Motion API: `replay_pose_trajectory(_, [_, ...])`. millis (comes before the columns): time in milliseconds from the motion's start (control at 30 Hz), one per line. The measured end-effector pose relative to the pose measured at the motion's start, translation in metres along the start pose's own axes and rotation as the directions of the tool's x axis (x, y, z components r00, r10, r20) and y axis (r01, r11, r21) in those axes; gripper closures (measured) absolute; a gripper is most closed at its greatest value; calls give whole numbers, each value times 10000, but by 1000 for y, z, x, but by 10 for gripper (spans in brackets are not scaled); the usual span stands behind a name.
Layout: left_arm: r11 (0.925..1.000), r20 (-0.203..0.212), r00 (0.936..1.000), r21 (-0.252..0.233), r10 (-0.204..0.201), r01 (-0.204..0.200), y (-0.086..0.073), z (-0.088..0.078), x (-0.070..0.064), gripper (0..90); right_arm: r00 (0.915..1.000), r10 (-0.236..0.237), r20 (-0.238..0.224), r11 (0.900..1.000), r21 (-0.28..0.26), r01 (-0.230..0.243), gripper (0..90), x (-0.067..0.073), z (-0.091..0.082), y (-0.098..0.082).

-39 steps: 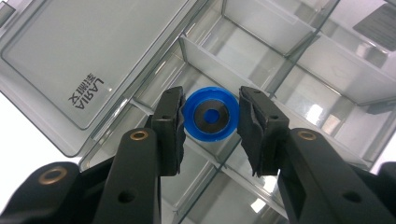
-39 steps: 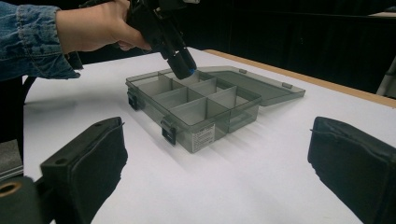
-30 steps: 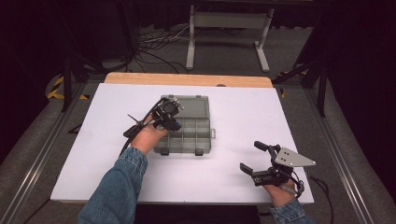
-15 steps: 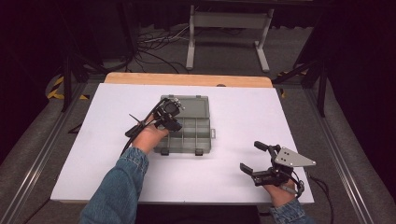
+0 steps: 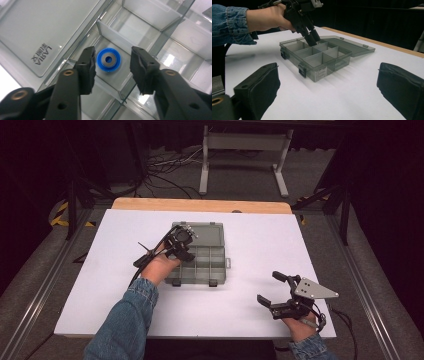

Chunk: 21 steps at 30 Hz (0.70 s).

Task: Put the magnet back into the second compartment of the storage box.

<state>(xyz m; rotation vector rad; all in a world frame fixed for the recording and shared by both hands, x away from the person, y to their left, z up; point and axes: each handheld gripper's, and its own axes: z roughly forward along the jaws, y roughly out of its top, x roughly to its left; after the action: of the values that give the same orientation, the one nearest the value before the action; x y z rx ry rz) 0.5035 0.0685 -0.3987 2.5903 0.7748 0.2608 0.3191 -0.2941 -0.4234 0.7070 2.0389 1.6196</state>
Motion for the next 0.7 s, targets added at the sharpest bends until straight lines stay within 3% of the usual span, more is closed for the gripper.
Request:
replay_pose_trajectory(267, [9990,169,9998,-450,-65,73,-3,-16,-5,324,10000,-12,-37,10000,-21,12,48,1,2,1])
replay_pose_trajectory(400, [9947,228,9997,-1026,-93,116,-7,-27,-11,219,10000,-7,-41,10000,39,7,48,0,3,1])
replay_pose_trajectory(600, [9827,466,9989,-1849,-57,142,-13,-43,-18,119,10000,-13,-6,10000,45,13,48,0,2,0])
replay_pose_trajectory(633, [9767,494,9988,-2138,-74,178,-16,-49,-21,105,10000,-4,16,10000,42,4,48,0,2,0])
replay_pose_trajectory(700, [9721,503,9987,-2338,-74,189,-19,-53,-23,78,10000,-8,37,10000,17,8,48,0,1,0])
